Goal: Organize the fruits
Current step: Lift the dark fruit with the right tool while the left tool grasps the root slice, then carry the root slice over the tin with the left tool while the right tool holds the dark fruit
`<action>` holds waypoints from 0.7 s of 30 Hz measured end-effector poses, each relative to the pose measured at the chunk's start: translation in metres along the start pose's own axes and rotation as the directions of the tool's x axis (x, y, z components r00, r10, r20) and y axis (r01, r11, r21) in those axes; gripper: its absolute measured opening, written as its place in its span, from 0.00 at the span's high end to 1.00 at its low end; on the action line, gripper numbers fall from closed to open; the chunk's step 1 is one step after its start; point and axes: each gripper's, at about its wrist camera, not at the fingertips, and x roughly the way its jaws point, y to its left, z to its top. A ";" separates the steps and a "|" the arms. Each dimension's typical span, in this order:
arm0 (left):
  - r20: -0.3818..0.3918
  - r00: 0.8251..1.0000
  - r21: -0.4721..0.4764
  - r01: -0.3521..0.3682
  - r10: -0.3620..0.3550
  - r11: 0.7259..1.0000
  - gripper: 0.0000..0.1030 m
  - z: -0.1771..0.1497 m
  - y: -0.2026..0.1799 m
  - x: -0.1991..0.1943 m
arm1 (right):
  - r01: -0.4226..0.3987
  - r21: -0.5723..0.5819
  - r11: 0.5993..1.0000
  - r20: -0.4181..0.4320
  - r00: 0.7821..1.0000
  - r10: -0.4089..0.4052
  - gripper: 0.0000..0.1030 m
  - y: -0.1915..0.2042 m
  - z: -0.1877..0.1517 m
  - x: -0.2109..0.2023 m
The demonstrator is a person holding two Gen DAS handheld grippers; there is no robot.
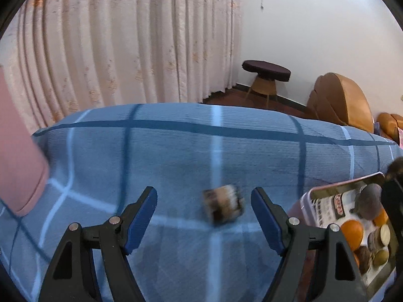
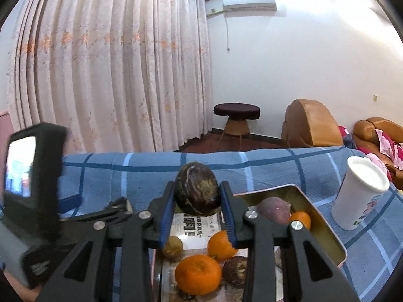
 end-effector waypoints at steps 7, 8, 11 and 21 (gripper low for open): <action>-0.115 0.993 -0.004 -0.001 0.000 1.000 0.56 0.004 -0.014 0.037 | -0.001 0.010 1.000 -0.024 1.000 0.002 0.64 0.000 -0.002 0.006; -0.126 0.992 -0.009 0.007 -0.009 1.000 0.57 0.004 -0.014 0.039 | -0.002 0.017 1.000 -0.029 1.000 0.003 0.64 -0.001 -0.003 0.007; -0.122 0.992 -0.051 0.025 -0.031 0.998 0.64 0.003 -0.007 0.039 | 0.007 0.021 1.000 -0.035 0.999 -0.006 0.64 -0.002 -0.002 0.008; -0.038 0.999 -0.034 -0.039 0.038 0.999 0.64 -0.009 0.007 0.009 | -0.024 0.016 1.000 -0.012 1.000 0.024 0.64 0.003 -0.005 0.003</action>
